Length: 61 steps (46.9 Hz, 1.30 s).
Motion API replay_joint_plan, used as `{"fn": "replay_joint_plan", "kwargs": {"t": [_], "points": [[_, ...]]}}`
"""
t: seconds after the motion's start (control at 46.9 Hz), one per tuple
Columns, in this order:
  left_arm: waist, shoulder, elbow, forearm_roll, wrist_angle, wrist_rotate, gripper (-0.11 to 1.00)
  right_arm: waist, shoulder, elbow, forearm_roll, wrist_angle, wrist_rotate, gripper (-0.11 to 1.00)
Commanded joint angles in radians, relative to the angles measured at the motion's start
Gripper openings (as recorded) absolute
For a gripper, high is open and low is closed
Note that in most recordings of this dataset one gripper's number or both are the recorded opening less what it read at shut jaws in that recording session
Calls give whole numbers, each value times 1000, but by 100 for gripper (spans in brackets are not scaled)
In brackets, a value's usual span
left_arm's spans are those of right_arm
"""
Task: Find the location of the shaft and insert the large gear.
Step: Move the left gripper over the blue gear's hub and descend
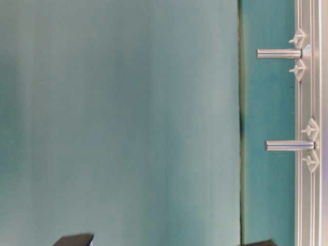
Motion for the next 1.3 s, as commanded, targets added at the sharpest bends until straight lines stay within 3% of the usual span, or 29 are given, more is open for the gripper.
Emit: {"fn": "replay_joint_plan", "kwargs": {"t": [0.0,0.852,1.278], "points": [[-9,20,-48,2,8,-5,-1,-5,6,-9,0,-2,8,1],[-43,212,-241,2,152,-25,-1,-6,6,-3,-2,0,8,1],[-44,314,-368,2,308,-17,-1,-6,6,-3,-2,0,8,1]]}}
